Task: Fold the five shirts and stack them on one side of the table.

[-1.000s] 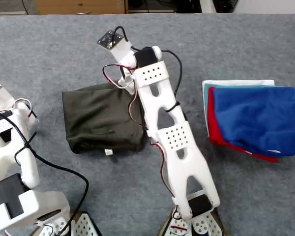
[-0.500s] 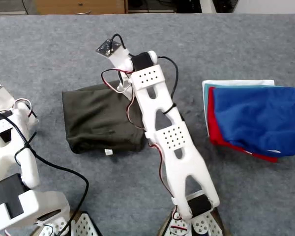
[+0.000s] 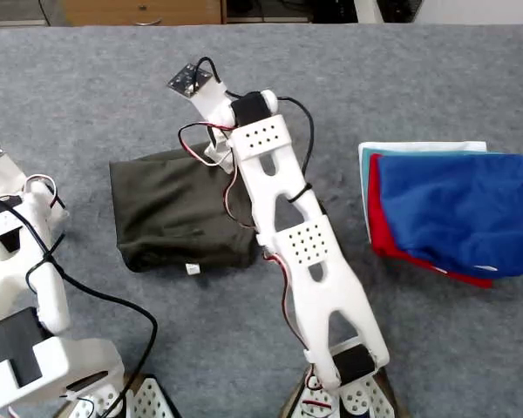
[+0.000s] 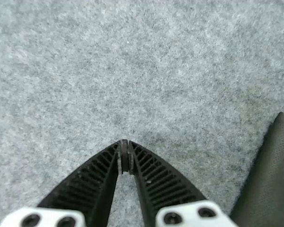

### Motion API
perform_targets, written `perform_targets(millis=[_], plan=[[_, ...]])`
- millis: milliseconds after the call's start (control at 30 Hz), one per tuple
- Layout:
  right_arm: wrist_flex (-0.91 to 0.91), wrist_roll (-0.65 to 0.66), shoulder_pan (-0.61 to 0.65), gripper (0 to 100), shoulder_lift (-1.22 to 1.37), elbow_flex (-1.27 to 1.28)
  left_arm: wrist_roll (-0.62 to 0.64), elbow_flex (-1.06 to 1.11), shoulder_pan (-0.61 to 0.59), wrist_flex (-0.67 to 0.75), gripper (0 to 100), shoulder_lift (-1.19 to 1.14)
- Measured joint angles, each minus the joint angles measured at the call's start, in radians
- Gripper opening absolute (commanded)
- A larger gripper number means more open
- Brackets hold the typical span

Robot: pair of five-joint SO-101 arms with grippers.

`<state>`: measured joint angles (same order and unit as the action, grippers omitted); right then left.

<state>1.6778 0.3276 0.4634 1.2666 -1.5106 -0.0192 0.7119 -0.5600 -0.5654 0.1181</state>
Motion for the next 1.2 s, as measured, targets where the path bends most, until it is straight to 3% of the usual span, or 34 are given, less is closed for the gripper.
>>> perform_targets(millis=[1067, 1200], plan=[[-0.249, 0.086, -0.029, 0.5, 0.002, -0.040, 0.000, 0.000, 0.000, 0.000, 2, 0.000], [-0.247, 0.104, -0.040, 6.9, 0.002, -0.040, 0.000, 0.000, 0.005, 0.000, 2, 0.000]])
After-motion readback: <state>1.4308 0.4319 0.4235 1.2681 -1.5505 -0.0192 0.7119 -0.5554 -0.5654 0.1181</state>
